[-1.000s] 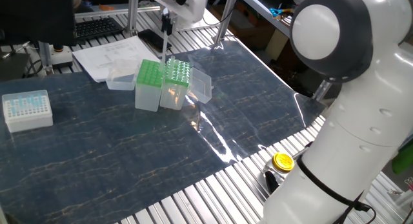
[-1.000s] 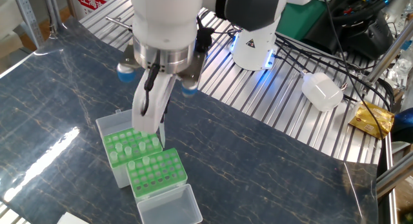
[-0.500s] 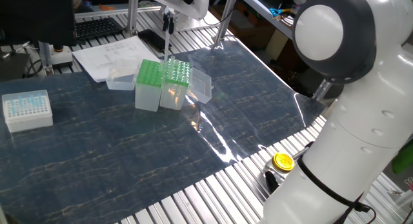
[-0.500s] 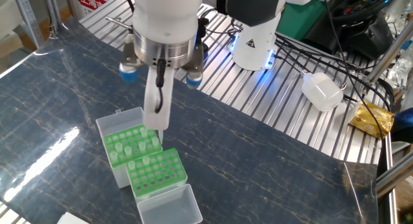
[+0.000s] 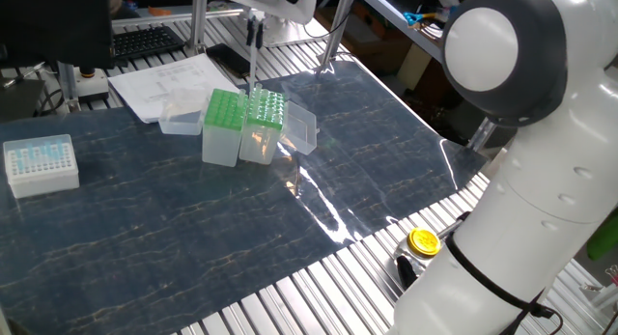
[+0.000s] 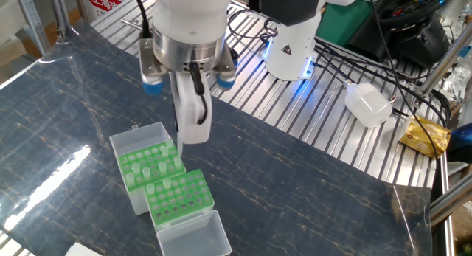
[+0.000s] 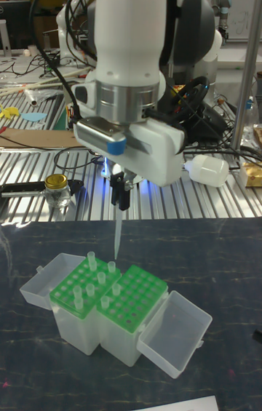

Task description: Transfer all large pipette tips from one holder to another

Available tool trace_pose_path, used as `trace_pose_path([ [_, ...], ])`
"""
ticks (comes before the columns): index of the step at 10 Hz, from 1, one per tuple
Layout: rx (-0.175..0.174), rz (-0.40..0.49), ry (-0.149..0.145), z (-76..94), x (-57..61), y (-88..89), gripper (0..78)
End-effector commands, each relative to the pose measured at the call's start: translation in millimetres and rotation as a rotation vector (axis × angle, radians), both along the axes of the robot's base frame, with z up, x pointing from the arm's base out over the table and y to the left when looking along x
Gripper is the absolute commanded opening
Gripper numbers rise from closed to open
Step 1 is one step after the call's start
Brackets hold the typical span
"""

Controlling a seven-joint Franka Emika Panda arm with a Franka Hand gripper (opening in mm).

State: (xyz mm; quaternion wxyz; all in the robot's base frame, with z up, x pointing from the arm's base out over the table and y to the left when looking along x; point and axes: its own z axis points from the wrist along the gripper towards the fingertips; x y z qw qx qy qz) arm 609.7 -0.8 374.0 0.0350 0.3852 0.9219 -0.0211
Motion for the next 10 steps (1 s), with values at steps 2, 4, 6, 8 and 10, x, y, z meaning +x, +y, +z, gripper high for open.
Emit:
trace_pose_path([
  [2, -0.047, 0.215, 0.014, 5.2, 2.6, -12.1, 1.1],
  [4, -0.051, 0.251, 0.015, 6.4, 4.0, -18.6, 1.1],
  [6, -0.052, 0.269, 0.016, 7.4, 4.5, -21.6, 1.1],
  [8, -0.053, 0.306, 0.008, 9.7, 5.0, -29.4, 1.1],
  [10, -0.054, 0.324, 0.006, 7.9, 4.9, -31.2, 1.1],
])
